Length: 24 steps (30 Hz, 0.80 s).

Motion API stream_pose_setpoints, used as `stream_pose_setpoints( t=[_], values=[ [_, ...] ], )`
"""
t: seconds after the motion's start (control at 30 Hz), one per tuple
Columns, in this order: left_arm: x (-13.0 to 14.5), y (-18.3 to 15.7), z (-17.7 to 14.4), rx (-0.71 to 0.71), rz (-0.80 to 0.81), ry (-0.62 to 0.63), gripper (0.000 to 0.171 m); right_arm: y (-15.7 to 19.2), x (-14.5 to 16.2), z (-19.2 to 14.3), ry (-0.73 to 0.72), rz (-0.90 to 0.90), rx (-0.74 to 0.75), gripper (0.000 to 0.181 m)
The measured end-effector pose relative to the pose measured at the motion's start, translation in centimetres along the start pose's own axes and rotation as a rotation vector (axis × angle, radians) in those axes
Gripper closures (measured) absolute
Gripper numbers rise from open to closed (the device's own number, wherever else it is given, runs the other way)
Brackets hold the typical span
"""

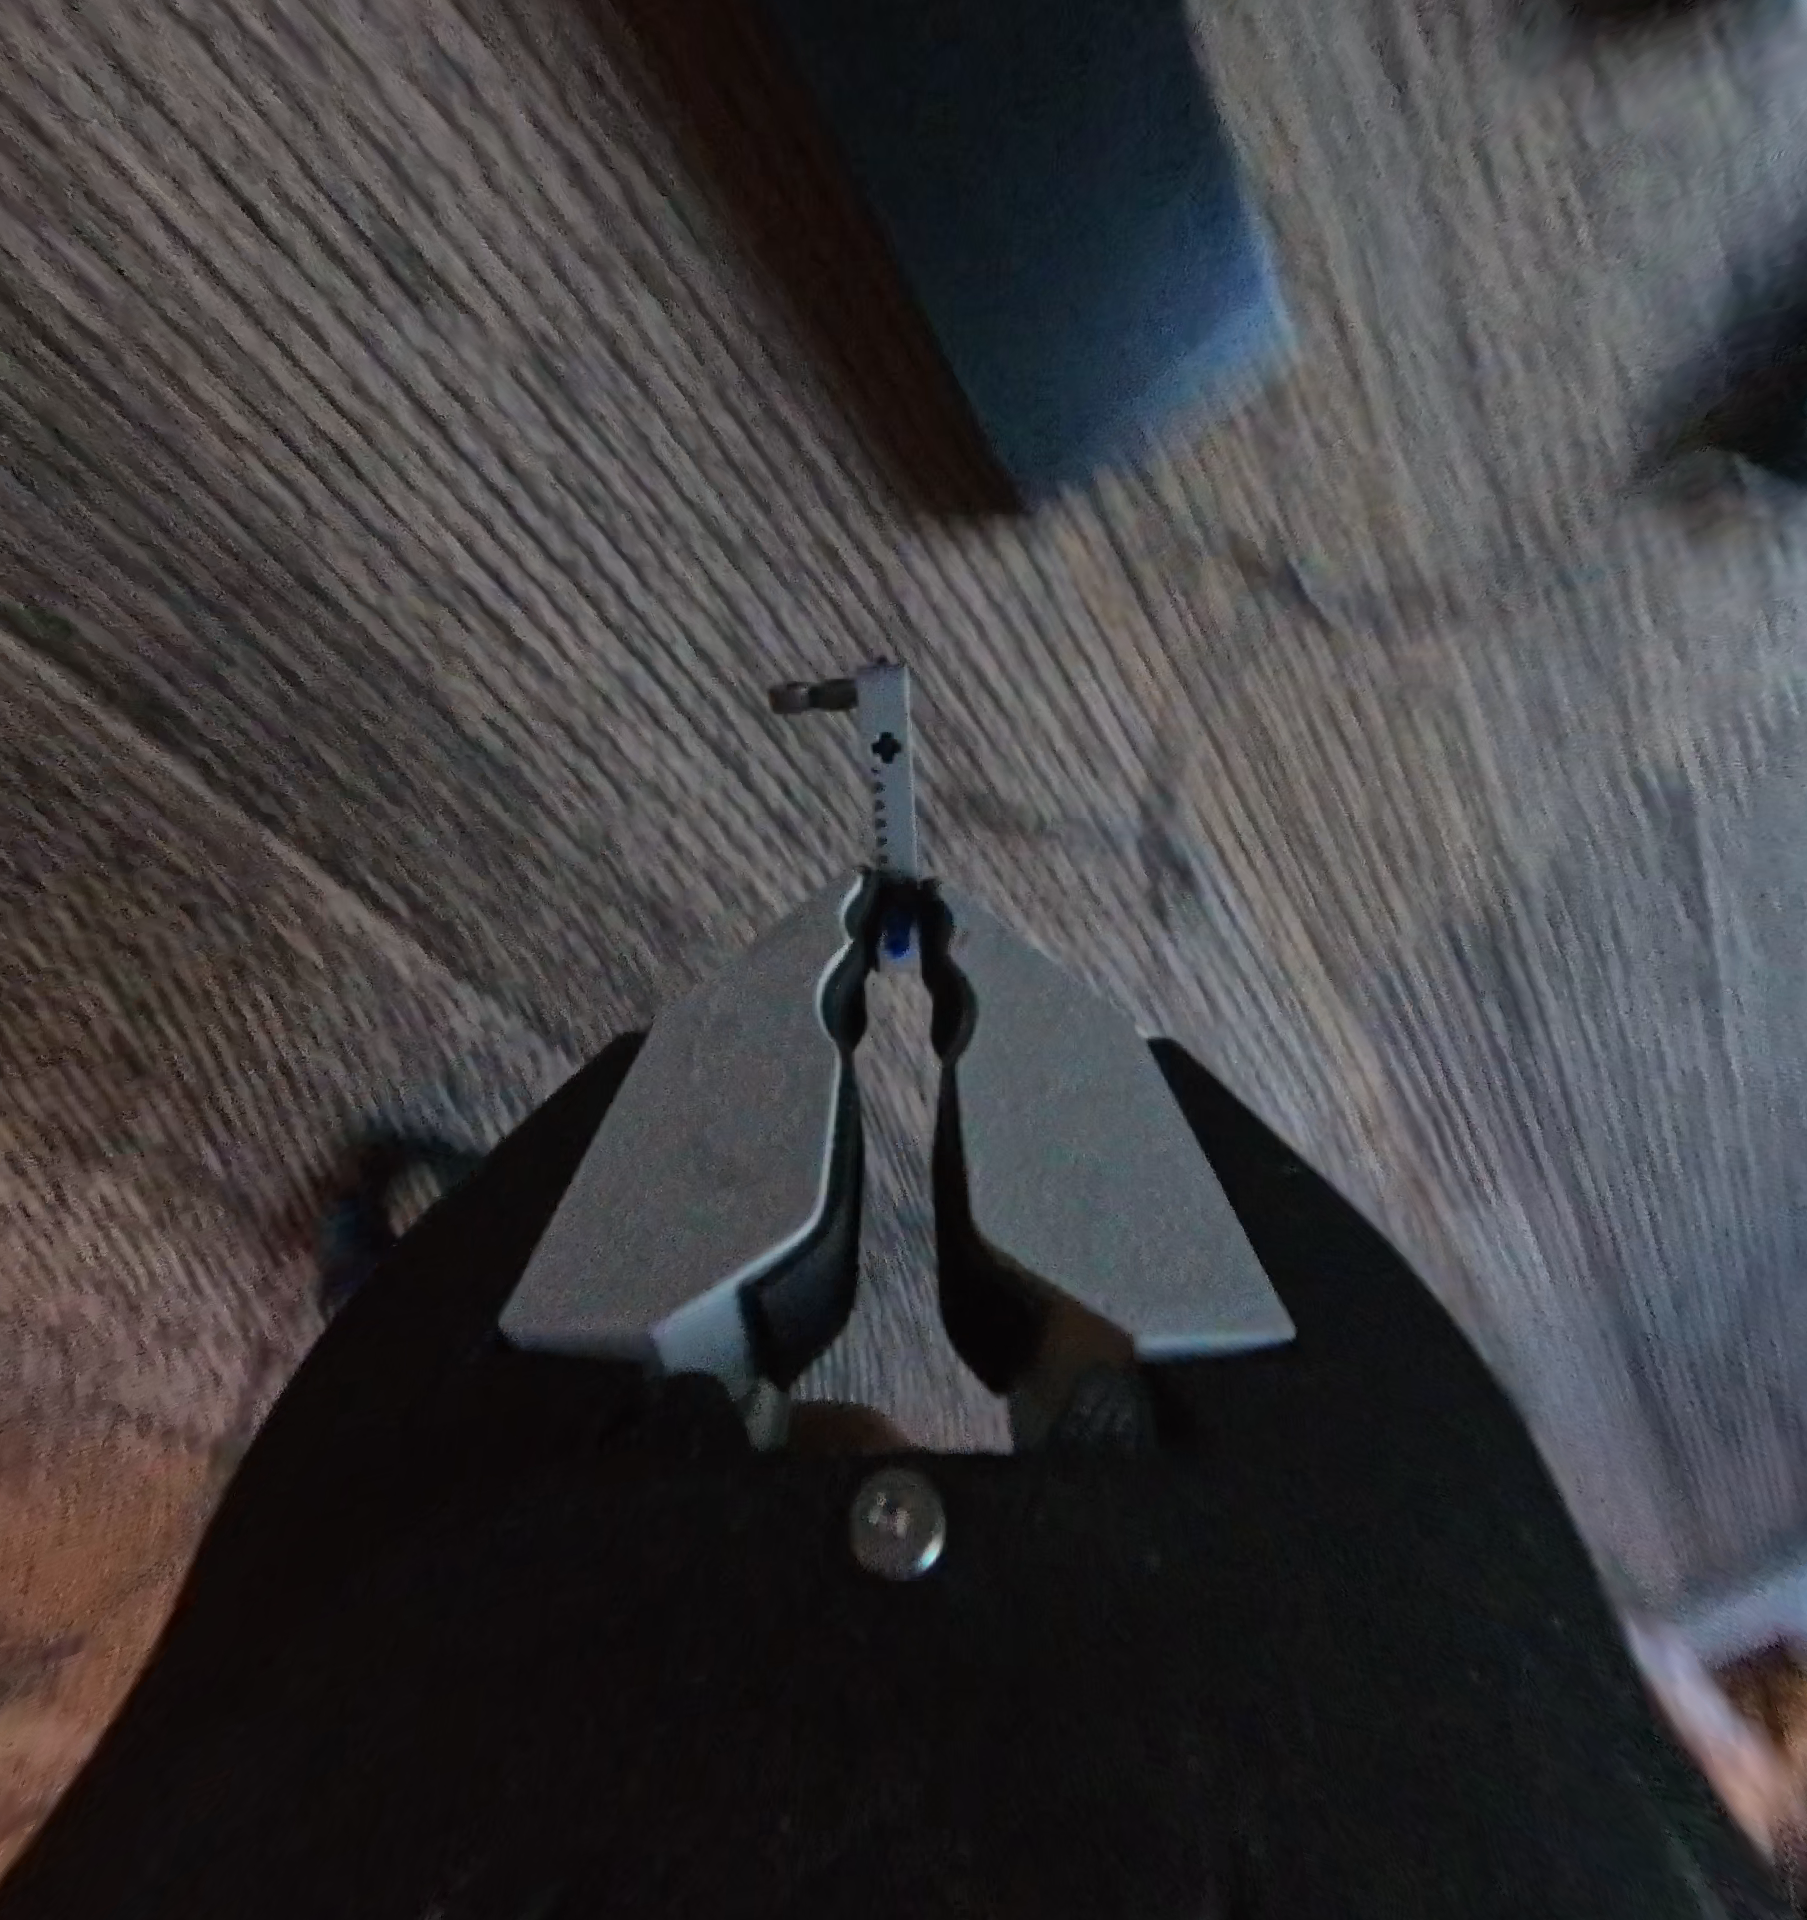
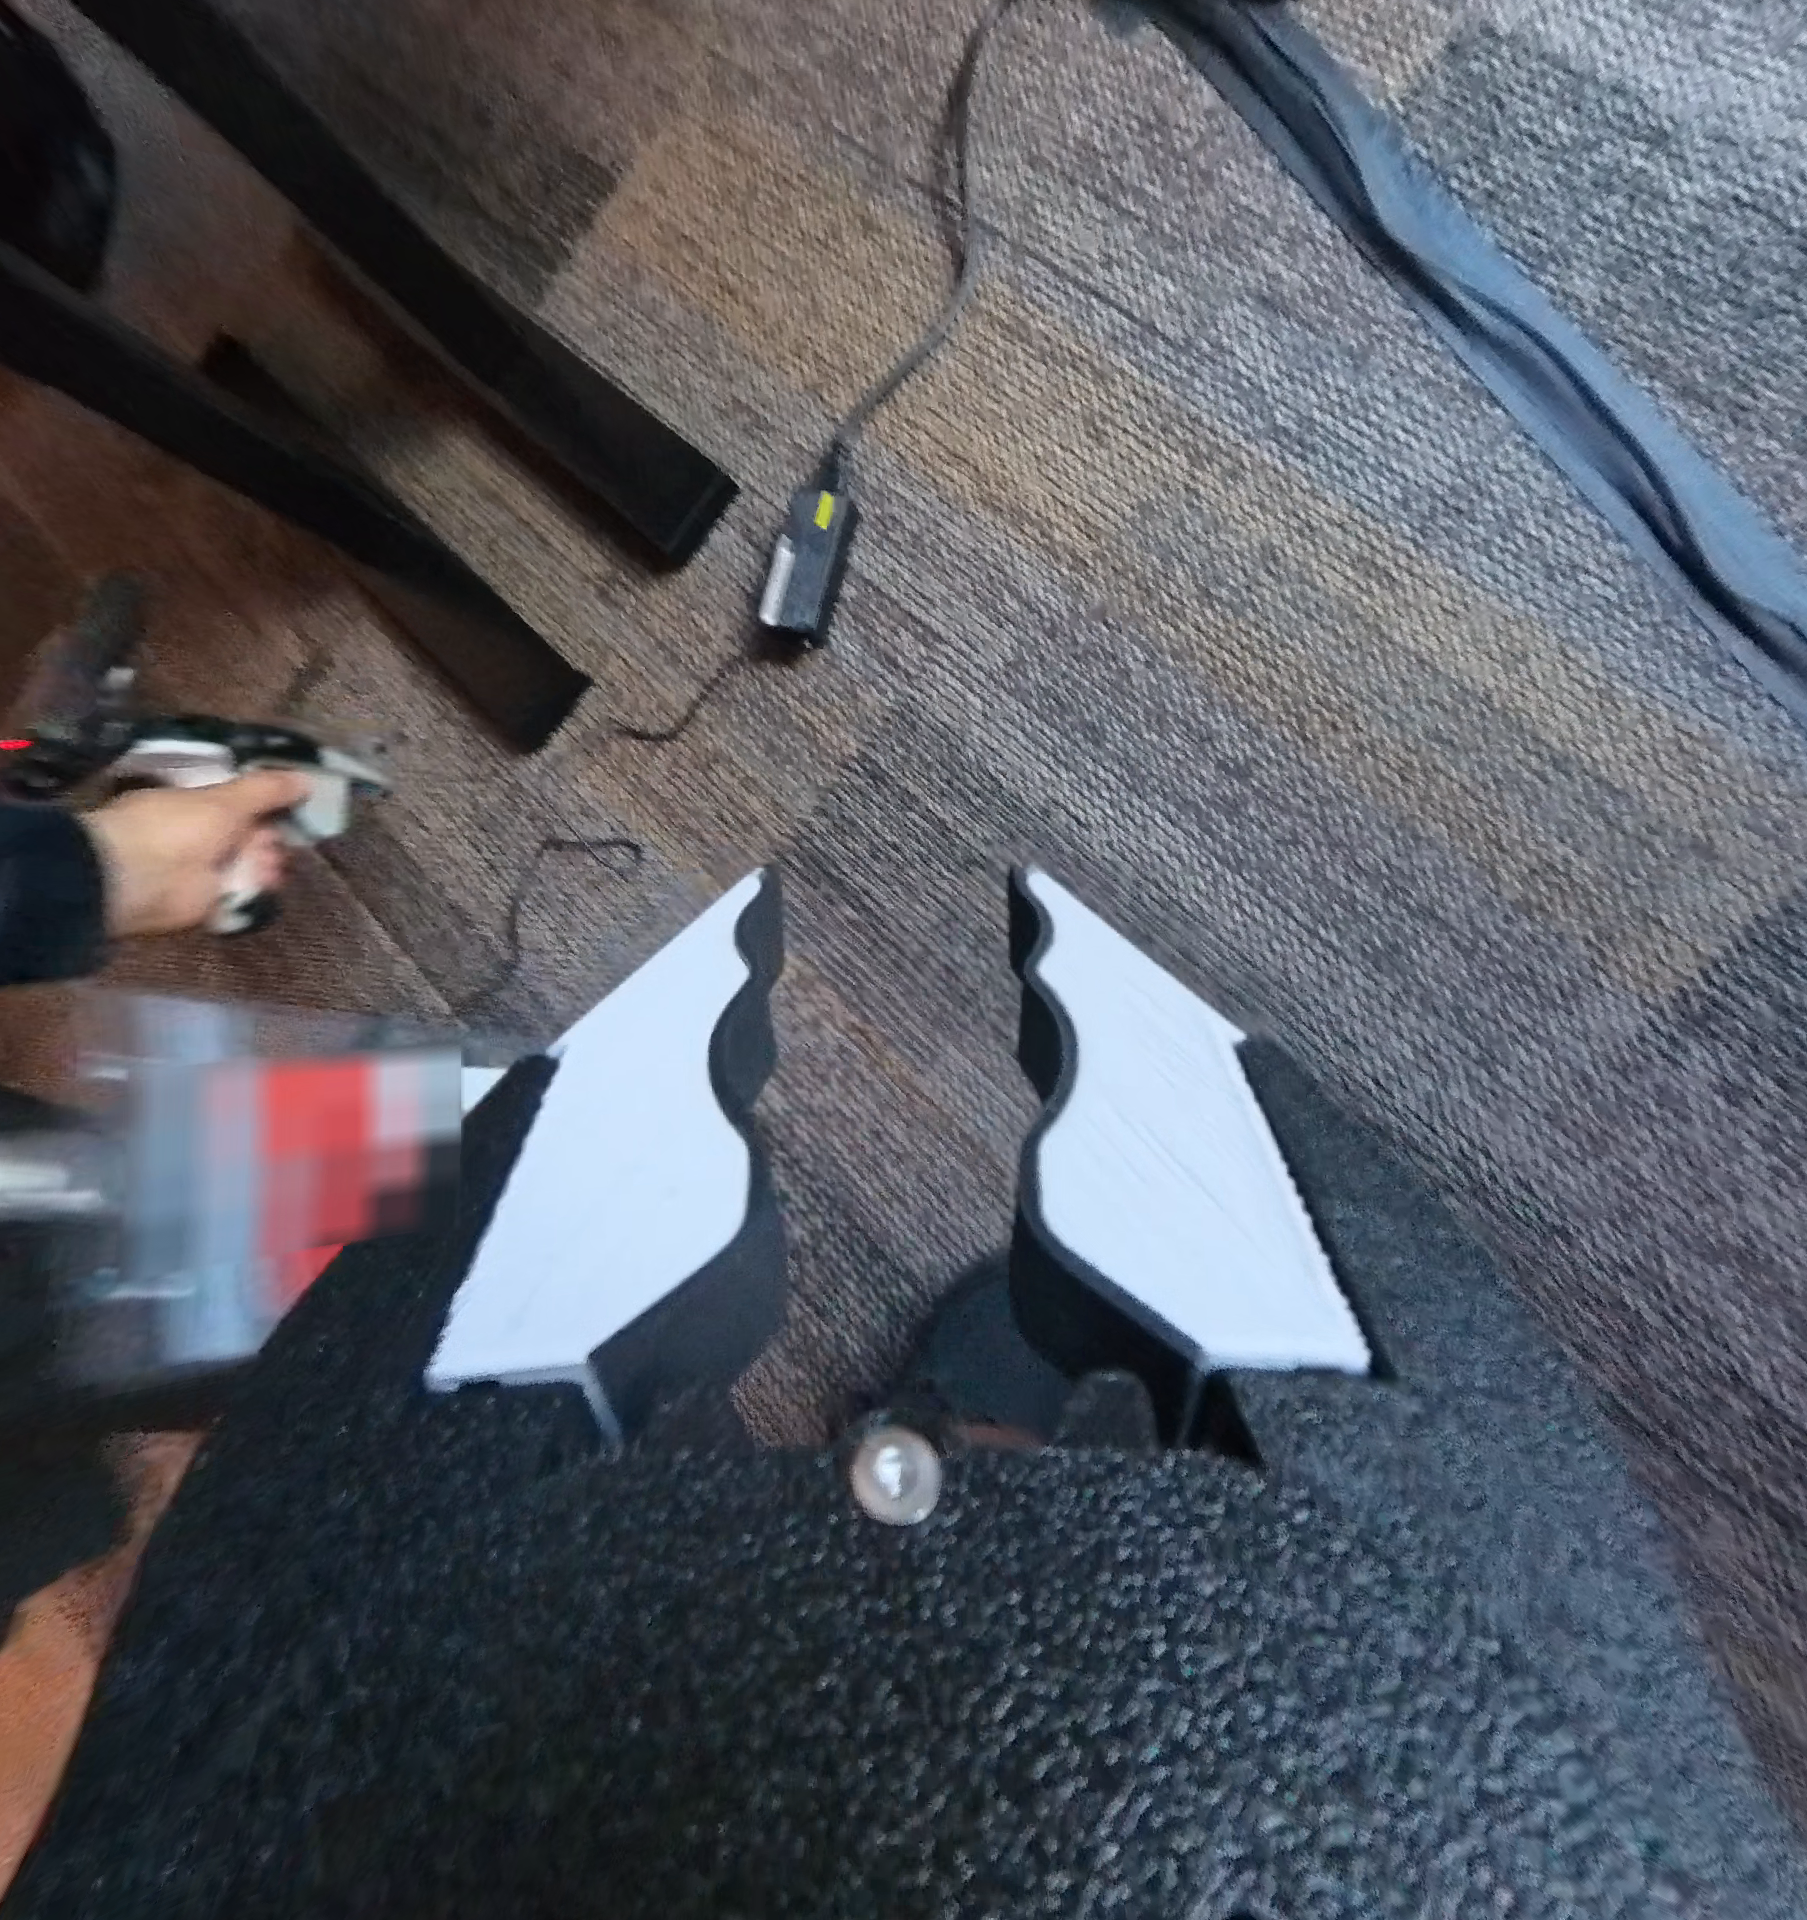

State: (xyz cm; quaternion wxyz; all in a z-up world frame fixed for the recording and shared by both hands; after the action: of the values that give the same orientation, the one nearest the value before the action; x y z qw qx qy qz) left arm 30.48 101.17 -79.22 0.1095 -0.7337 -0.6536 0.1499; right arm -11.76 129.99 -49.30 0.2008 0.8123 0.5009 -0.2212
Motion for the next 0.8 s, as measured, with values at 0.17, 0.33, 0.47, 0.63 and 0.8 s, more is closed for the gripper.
stream_pose_setpoints(
  t=[0.17, 0.33, 0.47, 0.63, 0.8],
  values=[
    [16.9, -18.5, -13.1, 0.211, 0.291, 0.401, 0.167, -0.4, 2.2, -6.9, 0.045, -0.046, 0.17, 0.157],
    [24.0, -35.6, -31.8, 0.466, 0.642, 0.492, 0.167, -0.2, -3.1, -18.9, 0.086, 0.018, 0.154, 0.156],
    [21.3, -41.4, -42.4, 0.491, 0.862, 0.386, 0.167, -1.9, -7.6, -24.8, 0.086, -0.112, 0.124, 0.153],
    [8.6, -44.6, -53.1, 0.438, 0.958, 0.039, 0.167, -3.1, -8.8, -29.0, 0.106, -0.201, 0.098, 0.152],
    [-9.0, -44.2, -62.4, 0.376, 0.864, -0.33, 0.167, -2.2, -5.6, -30.3, 0.241, -0.135, 0.116, 0.153]
  ],
)
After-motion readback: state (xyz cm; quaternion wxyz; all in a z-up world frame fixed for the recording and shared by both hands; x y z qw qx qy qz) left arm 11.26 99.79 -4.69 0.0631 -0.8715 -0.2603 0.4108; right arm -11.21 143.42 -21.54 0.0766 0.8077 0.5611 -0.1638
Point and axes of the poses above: each gripper's, where its closed fingertips meet, z out along the fingers, x out of its underside, y = z × x across the jaws, the point moved 5 cm from there along -z, back along the fingers, and after that the axes turned 11 degrees about x, right-handed, at the moved point
